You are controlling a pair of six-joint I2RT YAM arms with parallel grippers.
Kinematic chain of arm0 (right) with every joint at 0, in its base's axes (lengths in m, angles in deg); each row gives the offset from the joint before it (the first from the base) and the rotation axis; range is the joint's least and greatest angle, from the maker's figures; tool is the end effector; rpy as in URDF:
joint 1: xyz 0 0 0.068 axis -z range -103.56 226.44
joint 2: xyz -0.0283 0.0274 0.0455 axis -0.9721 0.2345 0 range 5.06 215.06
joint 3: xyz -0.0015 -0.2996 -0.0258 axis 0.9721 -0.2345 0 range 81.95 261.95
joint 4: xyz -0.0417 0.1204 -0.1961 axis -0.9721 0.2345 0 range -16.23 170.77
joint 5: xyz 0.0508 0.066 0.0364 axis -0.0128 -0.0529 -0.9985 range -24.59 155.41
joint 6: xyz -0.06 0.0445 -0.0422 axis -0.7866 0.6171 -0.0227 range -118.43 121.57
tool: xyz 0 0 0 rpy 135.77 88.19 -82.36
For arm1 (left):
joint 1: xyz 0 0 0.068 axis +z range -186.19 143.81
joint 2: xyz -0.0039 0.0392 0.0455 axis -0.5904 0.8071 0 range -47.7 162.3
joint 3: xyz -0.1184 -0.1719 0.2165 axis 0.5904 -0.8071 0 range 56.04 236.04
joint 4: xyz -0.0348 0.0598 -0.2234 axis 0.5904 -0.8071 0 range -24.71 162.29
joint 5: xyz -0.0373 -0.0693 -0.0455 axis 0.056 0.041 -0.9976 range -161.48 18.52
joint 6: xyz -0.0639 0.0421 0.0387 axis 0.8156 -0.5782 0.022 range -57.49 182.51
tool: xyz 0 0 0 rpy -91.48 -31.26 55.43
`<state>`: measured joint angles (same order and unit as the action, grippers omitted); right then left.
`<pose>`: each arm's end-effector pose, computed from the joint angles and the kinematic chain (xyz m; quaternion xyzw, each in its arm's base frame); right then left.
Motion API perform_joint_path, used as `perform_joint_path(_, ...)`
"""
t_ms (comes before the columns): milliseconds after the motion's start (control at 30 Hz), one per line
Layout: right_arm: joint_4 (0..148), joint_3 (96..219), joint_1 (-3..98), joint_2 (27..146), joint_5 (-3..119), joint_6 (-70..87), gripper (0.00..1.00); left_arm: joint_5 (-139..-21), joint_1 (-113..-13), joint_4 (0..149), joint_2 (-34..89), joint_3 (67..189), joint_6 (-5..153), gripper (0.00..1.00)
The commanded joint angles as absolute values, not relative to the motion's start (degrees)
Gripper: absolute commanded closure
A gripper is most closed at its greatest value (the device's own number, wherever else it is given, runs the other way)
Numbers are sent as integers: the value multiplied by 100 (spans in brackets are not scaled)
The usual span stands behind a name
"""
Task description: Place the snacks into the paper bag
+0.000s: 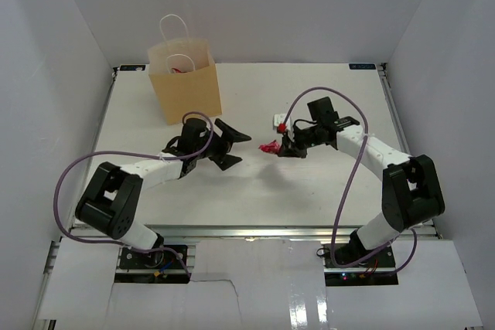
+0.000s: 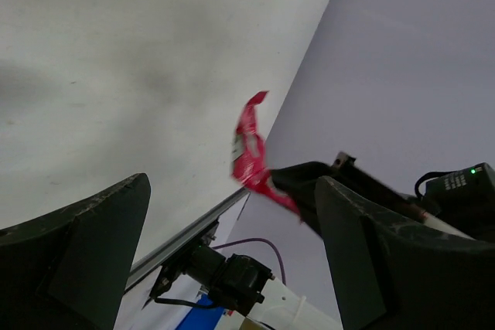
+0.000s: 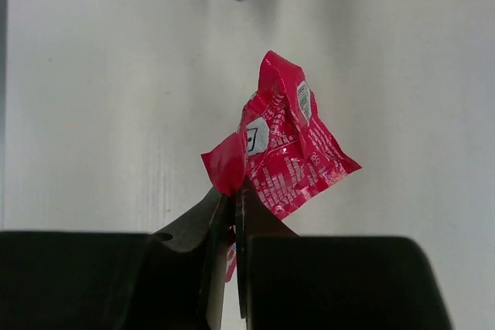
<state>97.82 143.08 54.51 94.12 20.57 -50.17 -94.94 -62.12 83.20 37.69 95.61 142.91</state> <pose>0.2696 0.1660 0.2578 -0.6234 0.6250 0.2710 0.3837 0.2631 -0.1614 0.2107 -0.3137 0.8149 -0.4705 0.1272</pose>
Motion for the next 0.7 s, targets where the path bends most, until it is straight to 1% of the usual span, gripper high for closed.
perform_joint_path(0,9900,14093,5114,9024,2137,-5416,92,-9381,-6519,8723,4079,10024,14538,2)
perform_joint_path(233,9487,14066,4376,8865,2752,-5047,92,-9310,-6958,8793,4423,10069,14872,2)
perform_joint_path(367,8986,14154,4032,8900,3297,-4354,92,-9293,-7099,8837,4485,10016,15022,12)
perform_joint_path(433,8775,14172,3909,8926,3534,-4229,92,-9284,-7125,8863,4468,9998,15057,20)
perform_joint_path(467,8696,14163,3865,8970,3631,-4098,92,-9284,-7126,8863,4450,9989,15075,28)
perform_joint_path(533,8590,14137,3803,8996,3773,-4035,92,-9240,-7126,8881,4380,9972,15075,35)
perform_joint_path(667,8528,14067,3786,8988,3869,-3930,92,-9178,-7126,8899,4257,9919,15040,65)
